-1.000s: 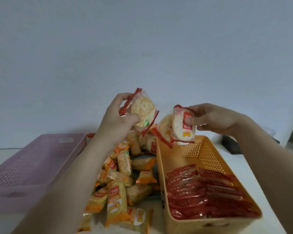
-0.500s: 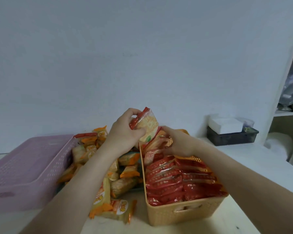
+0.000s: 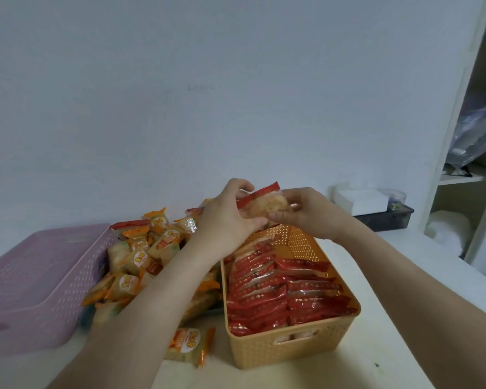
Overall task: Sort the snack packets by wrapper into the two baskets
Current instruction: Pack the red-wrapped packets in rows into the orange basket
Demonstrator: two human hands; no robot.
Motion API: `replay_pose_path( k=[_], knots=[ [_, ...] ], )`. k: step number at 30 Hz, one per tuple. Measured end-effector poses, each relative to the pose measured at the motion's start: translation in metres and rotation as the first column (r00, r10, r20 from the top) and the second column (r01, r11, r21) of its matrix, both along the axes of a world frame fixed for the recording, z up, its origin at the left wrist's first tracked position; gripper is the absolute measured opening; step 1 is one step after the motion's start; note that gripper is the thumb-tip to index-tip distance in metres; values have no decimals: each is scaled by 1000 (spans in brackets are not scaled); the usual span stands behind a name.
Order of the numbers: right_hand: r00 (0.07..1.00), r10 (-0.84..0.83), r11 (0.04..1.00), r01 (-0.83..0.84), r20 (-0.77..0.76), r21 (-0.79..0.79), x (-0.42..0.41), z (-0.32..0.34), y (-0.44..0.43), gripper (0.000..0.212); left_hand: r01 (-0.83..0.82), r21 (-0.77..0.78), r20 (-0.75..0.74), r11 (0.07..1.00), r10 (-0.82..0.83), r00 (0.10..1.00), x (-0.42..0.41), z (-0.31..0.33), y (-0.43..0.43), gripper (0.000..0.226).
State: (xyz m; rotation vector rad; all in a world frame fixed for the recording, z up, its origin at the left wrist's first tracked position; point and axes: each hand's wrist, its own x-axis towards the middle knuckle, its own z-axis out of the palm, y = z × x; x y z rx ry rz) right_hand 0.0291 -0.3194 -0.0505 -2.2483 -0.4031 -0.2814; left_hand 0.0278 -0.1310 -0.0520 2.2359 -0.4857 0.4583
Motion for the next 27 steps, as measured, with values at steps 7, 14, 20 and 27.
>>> replay_pose_path(
  k=[7, 14, 20, 27],
  knots=[
    [967, -231, 932, 252, 108, -260, -15, 11, -19, 57, 40, 606, -143, 795, 60, 988, 11, -15, -12, 80],
    [981, -134, 976, 156, -143, 153, -22, -5, -19, 21, -49, 708, 40, 704, 29, 999, 17, -15, -1, 40],
    [983, -1, 990, 27, -182, 139, -25, -17, -19, 29, 16, 658, 58, 753, -72, 996, 22, -24, 12, 35],
    [982, -139, 984, 122, -125, -133, -24, -35, -6, 9, 158, 506, -57, 848, -149, 987, 19, -33, 18, 37]
  ],
)
